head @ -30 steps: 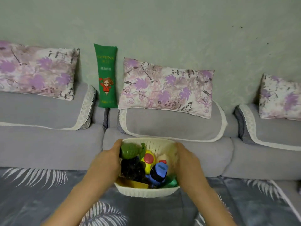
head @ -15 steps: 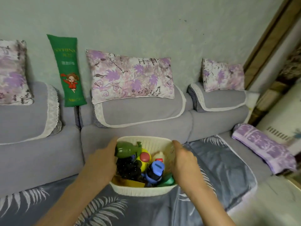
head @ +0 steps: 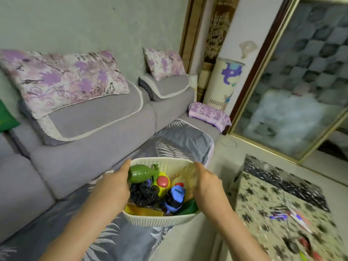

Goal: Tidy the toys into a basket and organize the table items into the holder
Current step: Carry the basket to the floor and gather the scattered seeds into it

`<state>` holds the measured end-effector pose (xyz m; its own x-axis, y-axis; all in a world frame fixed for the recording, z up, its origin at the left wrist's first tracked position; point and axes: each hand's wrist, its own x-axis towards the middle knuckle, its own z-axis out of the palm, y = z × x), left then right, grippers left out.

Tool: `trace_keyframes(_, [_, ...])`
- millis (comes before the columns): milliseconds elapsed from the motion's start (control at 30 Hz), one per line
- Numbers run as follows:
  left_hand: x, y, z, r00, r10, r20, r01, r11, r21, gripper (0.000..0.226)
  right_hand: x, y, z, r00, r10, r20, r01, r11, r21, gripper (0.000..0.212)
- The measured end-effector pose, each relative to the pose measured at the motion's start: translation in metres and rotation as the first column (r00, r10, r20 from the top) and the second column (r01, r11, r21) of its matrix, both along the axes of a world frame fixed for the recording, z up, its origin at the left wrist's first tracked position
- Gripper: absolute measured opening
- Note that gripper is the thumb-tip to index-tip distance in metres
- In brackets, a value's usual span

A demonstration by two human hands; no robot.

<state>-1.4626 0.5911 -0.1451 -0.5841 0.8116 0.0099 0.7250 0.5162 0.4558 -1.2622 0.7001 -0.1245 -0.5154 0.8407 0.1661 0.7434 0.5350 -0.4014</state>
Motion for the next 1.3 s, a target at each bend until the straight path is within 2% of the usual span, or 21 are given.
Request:
trace_keyframes(167, [0.062,-0.038,-0.004,0.995,-0.090,-0.042,0.092,0.994,0.058,0.062,0.067,-0.051,-0.005,0.998,-0.066,-0.023,0.067,0.997,0.044,0.040])
trace_keyframes(267, [0.118,-0.072,-0.003,0.988,-0.150,-0.039,0.151,0.989,0.009,0.065,0.127,-0.099,-0.007,0.988,-0.149,-0.044,0.151,0.988,0.040,0.033])
trace_keyframes(433, [0.190,-0.118,-0.002,0.964,-0.264,0.022,0.263,0.965,0.012,0.063,0.205,-0.165,-0.008,0.963,-0.258,-0.074,0.256,0.966,-0.033,0.041])
trace_keyframes(567, [0.250,-0.151,0.003,0.920,-0.388,0.055,0.388,0.922,0.009,0.062,0.270,-0.227,-0.004,0.919,-0.389,-0.073,0.386,0.921,-0.042,0.049])
trace_keyframes(667, [0.288,-0.167,0.007,0.882,-0.471,0.001,0.471,0.882,0.011,0.063,0.310,-0.266,-0.003,0.875,-0.474,-0.093,0.475,0.880,-0.020,0.049])
trace_keyframes(900, [0.387,-0.223,-0.008,0.772,-0.635,0.036,0.636,0.770,-0.055,0.063,0.408,-0.367,-0.022,0.746,-0.666,-0.019,0.665,0.745,-0.048,0.053])
trace_keyframes(1133, [0.495,-0.253,-0.019,0.678,-0.730,0.085,0.734,0.678,-0.029,0.066,0.514,-0.420,-0.038,0.678,-0.735,-0.033,0.733,0.679,-0.041,0.055])
trace_keyframes(1300, [0.606,-0.264,-0.026,0.662,-0.749,0.014,0.749,0.661,-0.038,0.066,0.624,-0.436,-0.045,0.672,-0.740,-0.025,0.738,0.673,-0.057,0.046])
